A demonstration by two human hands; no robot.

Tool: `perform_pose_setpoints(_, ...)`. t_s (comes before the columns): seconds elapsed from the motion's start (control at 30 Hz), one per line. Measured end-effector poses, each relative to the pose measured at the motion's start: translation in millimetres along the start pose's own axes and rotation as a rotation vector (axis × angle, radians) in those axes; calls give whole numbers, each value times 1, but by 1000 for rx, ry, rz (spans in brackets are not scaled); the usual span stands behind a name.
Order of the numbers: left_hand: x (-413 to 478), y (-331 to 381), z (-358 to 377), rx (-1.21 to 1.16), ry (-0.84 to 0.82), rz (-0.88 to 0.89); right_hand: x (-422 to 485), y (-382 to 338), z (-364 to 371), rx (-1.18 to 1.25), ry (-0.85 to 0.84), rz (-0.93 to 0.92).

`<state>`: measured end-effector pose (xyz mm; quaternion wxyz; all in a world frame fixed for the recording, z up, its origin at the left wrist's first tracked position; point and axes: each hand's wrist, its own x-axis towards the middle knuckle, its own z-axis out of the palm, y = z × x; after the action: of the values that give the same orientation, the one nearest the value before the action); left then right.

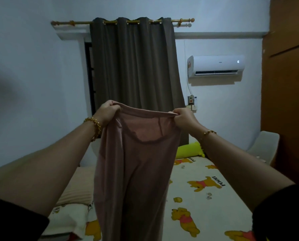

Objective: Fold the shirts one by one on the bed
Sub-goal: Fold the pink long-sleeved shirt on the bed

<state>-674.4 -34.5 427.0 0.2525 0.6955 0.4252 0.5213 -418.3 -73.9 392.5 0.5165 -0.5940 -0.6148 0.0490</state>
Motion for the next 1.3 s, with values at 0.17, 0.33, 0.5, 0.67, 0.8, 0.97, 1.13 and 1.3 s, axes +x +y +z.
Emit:
perform_pose_setpoints(0.17, 4, -24, -40, 67, -59, 3, -9, -41, 51, 39, -308, 74)
perform_pose_setpoints(0.33, 4, -25, -43, -44, -134, -10, -24, -79, 96, 141, -584, 41)
perform_pose_setpoints(0.5, -1, -33, -38, 16, -238, 25, -31, -87, 122, 209, -760, 107)
perform_pose_setpoints(0.67, 1, -51, -49, 234, -325, 54, -18, -80, 127, 42, -320, 50)
perform_pose_setpoints(0.8, 7, -67, -45, 529, -318, 53, 10, -65, 119, -129, -63, -92)
perform_pose_setpoints(0.97, 33, -75, -40, 625, -249, 72, 37, -35, 103, -90, 147, -100)
perform_pose_setpoints(1.13, 70, -74, -17, 863, -91, 228, 78, 8, 76, -55, 387, 35)
perform_pose_setpoints(1.3, 93, -84, 10, 948, 187, 103, 111, 50, 45, -92, 311, 15)
